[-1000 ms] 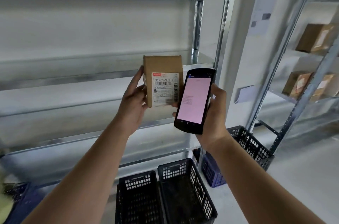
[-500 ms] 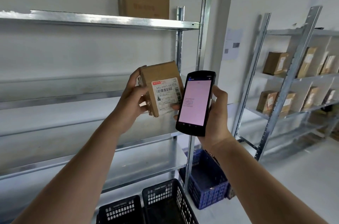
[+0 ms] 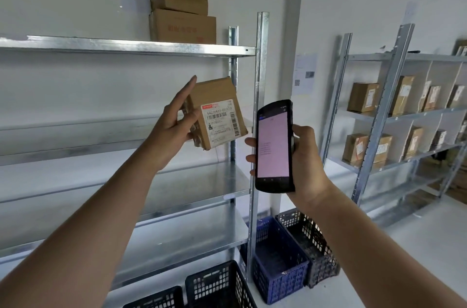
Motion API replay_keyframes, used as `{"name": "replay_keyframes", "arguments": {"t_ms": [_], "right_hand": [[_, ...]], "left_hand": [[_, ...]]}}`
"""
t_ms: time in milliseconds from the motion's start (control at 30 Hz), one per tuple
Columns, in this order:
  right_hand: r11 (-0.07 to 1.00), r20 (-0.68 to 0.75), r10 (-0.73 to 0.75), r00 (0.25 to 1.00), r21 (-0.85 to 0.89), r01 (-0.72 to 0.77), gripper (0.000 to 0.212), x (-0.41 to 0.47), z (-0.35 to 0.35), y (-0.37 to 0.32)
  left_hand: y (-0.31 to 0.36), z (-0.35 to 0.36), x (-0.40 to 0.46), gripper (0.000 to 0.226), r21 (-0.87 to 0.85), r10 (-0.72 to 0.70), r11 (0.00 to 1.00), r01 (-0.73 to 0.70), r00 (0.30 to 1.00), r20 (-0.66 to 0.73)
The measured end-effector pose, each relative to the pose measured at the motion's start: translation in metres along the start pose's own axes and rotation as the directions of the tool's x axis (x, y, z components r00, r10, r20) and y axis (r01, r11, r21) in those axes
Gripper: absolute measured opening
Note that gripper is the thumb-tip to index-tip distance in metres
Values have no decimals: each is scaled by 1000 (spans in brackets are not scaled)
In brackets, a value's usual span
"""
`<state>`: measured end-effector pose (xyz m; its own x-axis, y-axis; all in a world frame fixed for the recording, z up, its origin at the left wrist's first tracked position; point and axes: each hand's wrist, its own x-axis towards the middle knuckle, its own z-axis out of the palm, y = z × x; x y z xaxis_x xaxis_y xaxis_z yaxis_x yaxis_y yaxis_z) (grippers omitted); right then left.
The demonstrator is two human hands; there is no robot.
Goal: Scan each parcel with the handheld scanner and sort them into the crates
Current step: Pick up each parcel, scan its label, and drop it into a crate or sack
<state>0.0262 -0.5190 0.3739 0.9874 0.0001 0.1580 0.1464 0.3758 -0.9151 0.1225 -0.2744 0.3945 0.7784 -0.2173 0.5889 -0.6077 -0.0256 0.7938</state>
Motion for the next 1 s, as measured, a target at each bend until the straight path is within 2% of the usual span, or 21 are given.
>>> {"name": "replay_keyframes", "arguments": {"t_ms": [100,333,733,1000], "right_hand": [[998,53,66,996,-19,-65,61,-4,-11,-7],[970,197,239,951,-86,-225,60,-15,-27,-14],[942,351,336,874,-140,-306,61,-24,-47,-18],[927,445,372,815,-134,-350,63,-24,-53,-23]], "left_hand": [[-2,2,12,51,65,-19,998,18,1000,18],[-4,22,24,49,252,24,968,-18,999,-23],[-4,46,25,54,237,30,971,-36,999,31],[-4,51,25,50,246,24,969,-26,1000,10]]}}
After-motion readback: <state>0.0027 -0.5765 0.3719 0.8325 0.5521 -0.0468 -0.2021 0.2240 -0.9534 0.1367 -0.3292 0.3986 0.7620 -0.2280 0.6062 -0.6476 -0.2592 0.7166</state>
